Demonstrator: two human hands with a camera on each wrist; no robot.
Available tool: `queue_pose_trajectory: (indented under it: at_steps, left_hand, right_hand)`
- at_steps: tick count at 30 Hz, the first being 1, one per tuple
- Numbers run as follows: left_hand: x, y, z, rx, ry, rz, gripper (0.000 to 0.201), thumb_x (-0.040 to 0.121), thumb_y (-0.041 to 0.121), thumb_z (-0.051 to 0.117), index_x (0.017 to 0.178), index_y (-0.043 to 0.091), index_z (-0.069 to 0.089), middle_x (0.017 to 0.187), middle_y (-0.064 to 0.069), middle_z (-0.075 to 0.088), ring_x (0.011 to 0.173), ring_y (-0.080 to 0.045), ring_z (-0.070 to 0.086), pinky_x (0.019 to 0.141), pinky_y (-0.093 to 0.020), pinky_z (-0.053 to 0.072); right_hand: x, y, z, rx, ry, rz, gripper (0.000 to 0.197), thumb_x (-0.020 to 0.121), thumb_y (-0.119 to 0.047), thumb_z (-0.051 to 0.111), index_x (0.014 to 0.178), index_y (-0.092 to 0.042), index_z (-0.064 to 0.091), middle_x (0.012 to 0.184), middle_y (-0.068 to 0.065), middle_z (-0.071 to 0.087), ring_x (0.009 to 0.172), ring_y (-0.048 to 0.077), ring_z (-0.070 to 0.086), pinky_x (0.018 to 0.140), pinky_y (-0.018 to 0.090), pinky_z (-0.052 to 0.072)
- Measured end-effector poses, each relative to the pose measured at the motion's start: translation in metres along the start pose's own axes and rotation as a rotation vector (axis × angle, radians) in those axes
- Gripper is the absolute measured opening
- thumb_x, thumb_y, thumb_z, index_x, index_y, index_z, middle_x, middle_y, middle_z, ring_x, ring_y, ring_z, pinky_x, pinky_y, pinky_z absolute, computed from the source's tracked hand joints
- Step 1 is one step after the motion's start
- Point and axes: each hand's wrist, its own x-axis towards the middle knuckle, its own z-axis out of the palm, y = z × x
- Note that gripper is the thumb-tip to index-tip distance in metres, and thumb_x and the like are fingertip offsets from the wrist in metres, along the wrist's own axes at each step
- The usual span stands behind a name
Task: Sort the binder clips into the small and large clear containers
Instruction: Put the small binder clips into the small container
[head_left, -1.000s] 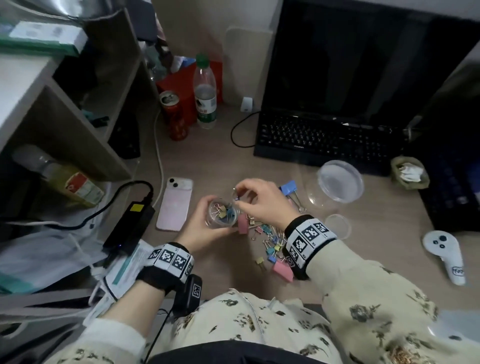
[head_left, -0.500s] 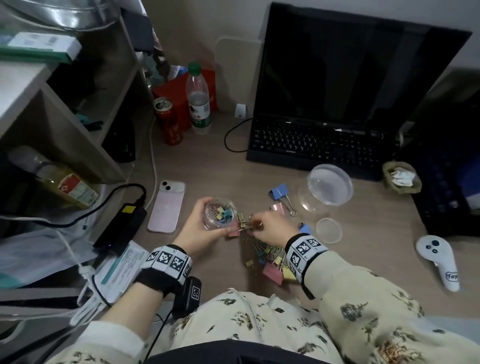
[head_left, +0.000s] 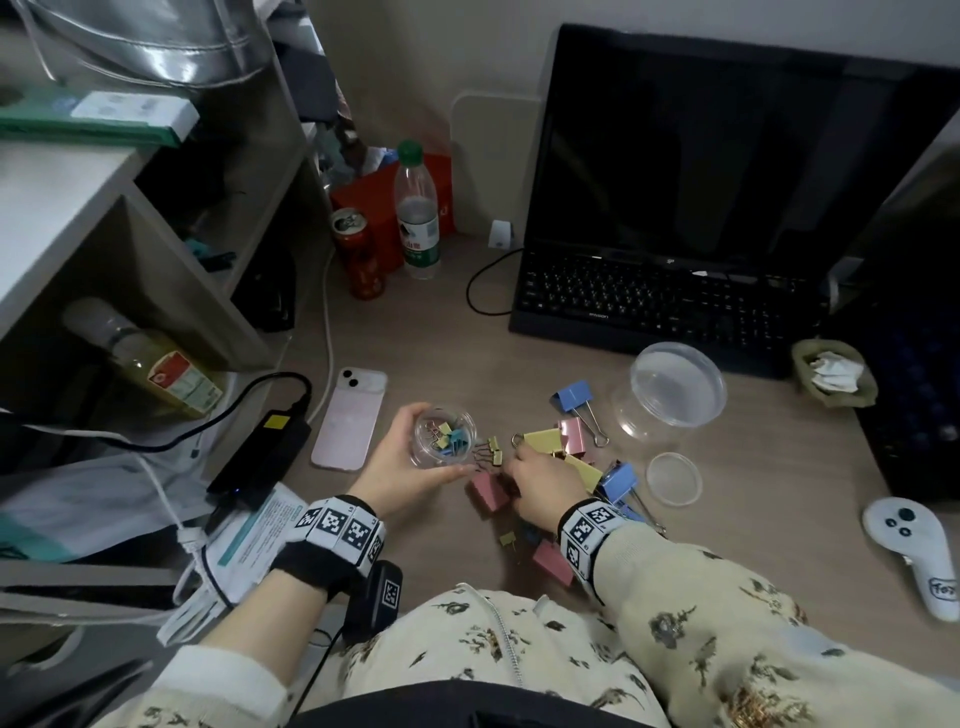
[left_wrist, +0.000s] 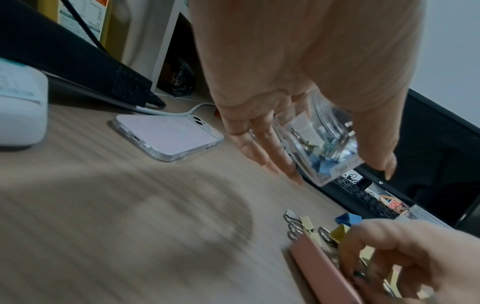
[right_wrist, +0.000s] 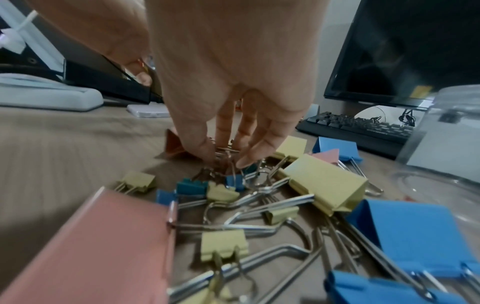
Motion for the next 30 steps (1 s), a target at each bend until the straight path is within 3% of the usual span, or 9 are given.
queue_pose_trajectory:
  at_steps: [5,11,14,17,20,25,28,30]
  left_hand:
    - [0.0,0.002,0.001,0.017,0.002,-0.013,0.093,0.058,0.036,0.089,0.134,0.019,0.039,0.122,0.015,0.051,0.116,0.0,0.051,0.107,-0.034,0.041]
    - [0.006,0.003,0.005,0.007,-0.014,-0.028,0.1,0.053,0.043,0.089,0.135,0.018,0.038,0.125,0.013,0.052,0.117,-0.008,0.054,0.106,-0.038,0.042]
    - [0.011,0.004,0.007,0.012,-0.02,-0.031,0.096,0.056,0.036,0.09,0.134,0.018,0.038,0.123,0.013,0.054,0.114,-0.008,0.056,0.105,-0.037,0.043]
    - [0.015,0.007,0.012,0.026,-0.026,-0.02,0.087,0.061,0.023,0.089,0.132,0.016,0.039,0.115,0.021,0.051,0.108,0.001,0.054,0.103,-0.028,0.042]
    - [0.019,0.009,0.018,0.039,-0.054,-0.013,0.083,0.061,0.021,0.09,0.127,0.021,0.039,0.112,0.021,0.051,0.106,0.001,0.054,0.098,-0.021,0.042]
    - [0.028,0.005,0.023,-0.028,-0.087,-0.028,0.073,0.066,0.005,0.085,0.122,0.019,0.041,0.113,0.011,0.056,0.096,0.011,0.06,0.084,-0.011,0.048]
    - [0.03,-0.001,0.019,-0.081,-0.039,-0.057,0.081,0.061,0.009,0.088,0.128,0.009,0.042,0.119,0.008,0.057,0.112,-0.001,0.058,0.099,-0.022,0.045]
    - [0.03,-0.003,0.016,-0.088,-0.026,-0.081,0.085,0.061,0.01,0.088,0.131,0.007,0.04,0.12,0.006,0.056,0.117,-0.012,0.056,0.104,-0.028,0.043]
  right_hand:
    - [-0.001,0.009,-0.003,0.082,0.014,-0.007,0.033,0.089,-0.009,0.053,0.119,-0.016,0.064,0.114,0.007,0.058,0.101,0.03,0.06,0.077,0.036,0.05]
    - [-0.002,0.019,-0.017,0.172,0.057,-0.007,0.028,0.094,-0.018,0.05,0.113,-0.021,0.07,0.109,0.005,0.069,0.097,0.026,0.063,0.079,0.034,0.054]
    - [0.0,0.024,-0.027,0.362,0.168,0.067,0.025,0.094,-0.022,0.054,0.113,-0.023,0.07,0.106,0.001,0.071,0.098,0.022,0.065,0.083,0.036,0.054]
    - [0.005,0.026,-0.041,0.547,0.363,0.068,0.021,0.092,-0.026,0.061,0.109,-0.022,0.073,0.102,-0.002,0.073,0.093,0.016,0.066,0.084,0.035,0.055]
    - [0.01,0.018,-0.057,0.646,0.432,-0.012,0.025,0.09,-0.04,0.062,0.108,-0.026,0.073,0.101,-0.009,0.073,0.092,0.008,0.065,0.084,0.033,0.056]
    - [0.015,0.007,-0.067,0.602,0.315,-0.172,0.055,0.079,-0.072,0.05,0.115,-0.034,0.067,0.102,-0.014,0.066,0.092,0.006,0.06,0.081,0.035,0.053]
    - [0.019,0.016,-0.067,0.618,0.406,-0.08,0.039,0.092,-0.053,0.049,0.118,-0.027,0.064,0.105,-0.01,0.063,0.093,0.007,0.057,0.084,0.034,0.051]
    - [0.023,0.025,-0.06,0.424,0.345,-0.025,0.029,0.095,-0.036,0.053,0.12,-0.024,0.061,0.113,-0.007,0.061,0.105,0.012,0.055,0.091,0.034,0.048]
